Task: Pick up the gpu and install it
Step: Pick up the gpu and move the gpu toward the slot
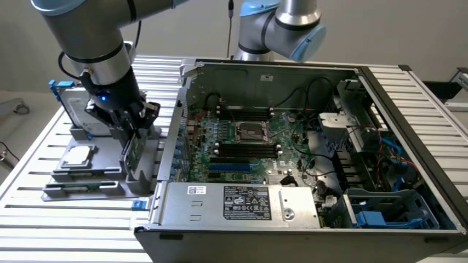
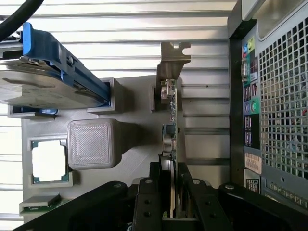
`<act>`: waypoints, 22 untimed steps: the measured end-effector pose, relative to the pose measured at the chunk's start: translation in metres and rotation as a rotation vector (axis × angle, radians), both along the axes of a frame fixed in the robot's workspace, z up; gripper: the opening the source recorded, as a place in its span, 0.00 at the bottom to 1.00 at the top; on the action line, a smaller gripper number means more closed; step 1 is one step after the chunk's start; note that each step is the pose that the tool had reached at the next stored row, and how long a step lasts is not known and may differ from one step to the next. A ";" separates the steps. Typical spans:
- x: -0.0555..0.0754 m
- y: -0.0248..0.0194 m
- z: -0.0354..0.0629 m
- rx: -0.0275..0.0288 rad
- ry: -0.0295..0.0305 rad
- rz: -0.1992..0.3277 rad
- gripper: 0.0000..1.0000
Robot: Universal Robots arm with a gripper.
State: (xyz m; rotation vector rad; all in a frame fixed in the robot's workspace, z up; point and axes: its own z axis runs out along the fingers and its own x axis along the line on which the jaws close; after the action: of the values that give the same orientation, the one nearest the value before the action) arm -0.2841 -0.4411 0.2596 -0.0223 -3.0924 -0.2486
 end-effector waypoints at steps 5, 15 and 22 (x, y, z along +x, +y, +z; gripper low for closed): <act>0.000 0.0000 0.0004 0.0074 0.0000 0.002 0.26; 0.000 0.0001 -0.0016 0.0011 0.0001 0.002 0.26; 0.000 0.0000 -0.0027 -0.0337 0.0022 0.002 0.26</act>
State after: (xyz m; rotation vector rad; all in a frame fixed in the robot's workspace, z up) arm -0.2840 -0.4411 0.2569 -0.0210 -3.0941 -0.1963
